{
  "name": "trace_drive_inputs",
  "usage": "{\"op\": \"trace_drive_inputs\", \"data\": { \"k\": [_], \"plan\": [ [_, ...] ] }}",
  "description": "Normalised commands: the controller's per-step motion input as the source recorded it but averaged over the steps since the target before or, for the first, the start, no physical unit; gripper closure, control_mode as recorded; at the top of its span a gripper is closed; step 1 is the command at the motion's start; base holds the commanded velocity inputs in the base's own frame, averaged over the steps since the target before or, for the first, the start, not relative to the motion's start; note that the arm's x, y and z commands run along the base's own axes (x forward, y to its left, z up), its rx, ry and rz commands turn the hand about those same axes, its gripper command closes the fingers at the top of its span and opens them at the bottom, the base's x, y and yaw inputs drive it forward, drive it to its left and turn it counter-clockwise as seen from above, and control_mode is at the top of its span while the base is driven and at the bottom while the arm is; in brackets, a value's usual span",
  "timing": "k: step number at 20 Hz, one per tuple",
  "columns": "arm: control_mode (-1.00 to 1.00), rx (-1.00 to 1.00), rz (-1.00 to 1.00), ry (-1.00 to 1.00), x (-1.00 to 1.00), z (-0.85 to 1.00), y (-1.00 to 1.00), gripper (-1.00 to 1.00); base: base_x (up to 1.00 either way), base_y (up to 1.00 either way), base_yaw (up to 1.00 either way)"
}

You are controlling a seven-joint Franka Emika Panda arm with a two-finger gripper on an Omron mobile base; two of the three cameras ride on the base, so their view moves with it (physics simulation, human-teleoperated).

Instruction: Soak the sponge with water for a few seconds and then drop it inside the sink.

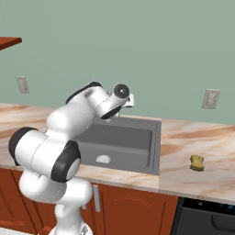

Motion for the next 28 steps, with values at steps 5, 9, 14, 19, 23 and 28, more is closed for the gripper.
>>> {"op": "trace_drive_inputs", "data": {
  "k": [5,9,14,19,23,28],
  "plan": [
    [-1.0,0.0,0.0,-0.05,0.04,-0.08,-0.04,-1.0,0.0,0.0,0.0],
    [-1.0,0.02,0.0,-0.15,0.0,-0.18,0.0,-1.0,0.0,0.0,0.0],
    [-1.0,0.03,0.0,-0.19,0.0,-0.12,0.0,-1.0,0.0,0.0,0.0],
    [-1.0,0.01,0.0,-0.17,0.0,-0.22,0.0,-1.0,0.0,0.0,0.0],
    [-1.0,0.0,0.0,-0.13,0.0,-0.27,0.0,-1.0,0.0,0.0,0.0],
    [-1.0,0.0,0.0,-0.05,0.0,-0.08,0.0,-1.0,0.0,0.0,0.0]
  ]
}}
